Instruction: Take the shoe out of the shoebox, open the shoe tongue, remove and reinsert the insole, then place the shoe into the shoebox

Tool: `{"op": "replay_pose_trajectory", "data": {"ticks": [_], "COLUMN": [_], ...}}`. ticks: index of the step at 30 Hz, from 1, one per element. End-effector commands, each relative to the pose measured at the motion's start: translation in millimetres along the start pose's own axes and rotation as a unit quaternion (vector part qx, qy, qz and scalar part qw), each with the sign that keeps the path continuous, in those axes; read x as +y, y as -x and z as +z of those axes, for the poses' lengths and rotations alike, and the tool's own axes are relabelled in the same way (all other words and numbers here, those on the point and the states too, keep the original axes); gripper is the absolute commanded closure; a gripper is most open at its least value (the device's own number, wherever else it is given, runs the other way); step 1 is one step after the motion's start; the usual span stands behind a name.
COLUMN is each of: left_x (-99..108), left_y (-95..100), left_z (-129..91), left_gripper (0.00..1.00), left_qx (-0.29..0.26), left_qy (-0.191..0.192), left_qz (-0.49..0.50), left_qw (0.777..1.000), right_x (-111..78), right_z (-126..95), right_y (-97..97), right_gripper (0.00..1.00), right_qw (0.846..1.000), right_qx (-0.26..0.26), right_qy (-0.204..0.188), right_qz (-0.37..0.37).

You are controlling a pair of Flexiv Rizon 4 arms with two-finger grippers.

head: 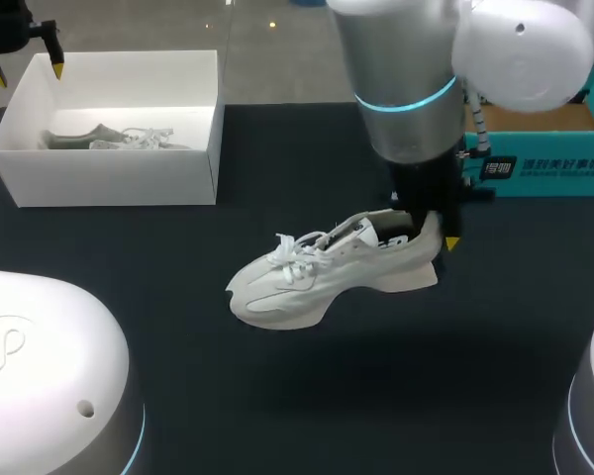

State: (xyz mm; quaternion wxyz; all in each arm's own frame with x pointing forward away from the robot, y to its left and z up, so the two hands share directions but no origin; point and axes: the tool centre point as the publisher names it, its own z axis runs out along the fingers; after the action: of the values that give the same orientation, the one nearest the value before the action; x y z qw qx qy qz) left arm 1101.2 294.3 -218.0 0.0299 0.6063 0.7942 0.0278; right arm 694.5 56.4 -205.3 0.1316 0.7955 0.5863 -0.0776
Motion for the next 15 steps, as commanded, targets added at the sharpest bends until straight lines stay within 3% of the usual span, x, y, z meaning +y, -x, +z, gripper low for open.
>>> {"op": "replay_pose_trajectory", "data": {"ticks": [1,15], "left_x": [0.1,0.1], "left_y": [-0.3,-0.3], "left_z": [-0.1,-0.1], "left_gripper": [0.0,0.0], "left_qx": [0.001,0.001], "left_qy": [0.0,0.0], "left_qz": [0.0,0.0], "left_qw": [1.0,1.0], "right_x": [-9.1,-26.2], "right_z": [23.3,98.0], "right_y": [-18.4,-69.7], "right_gripper": [1.0,1.0], "right_qw": [1.0,0.999], "right_qx": [0.003,0.021], "right_qy": [0.001,-0.023], "right_qz": [0.014,0.008]}}
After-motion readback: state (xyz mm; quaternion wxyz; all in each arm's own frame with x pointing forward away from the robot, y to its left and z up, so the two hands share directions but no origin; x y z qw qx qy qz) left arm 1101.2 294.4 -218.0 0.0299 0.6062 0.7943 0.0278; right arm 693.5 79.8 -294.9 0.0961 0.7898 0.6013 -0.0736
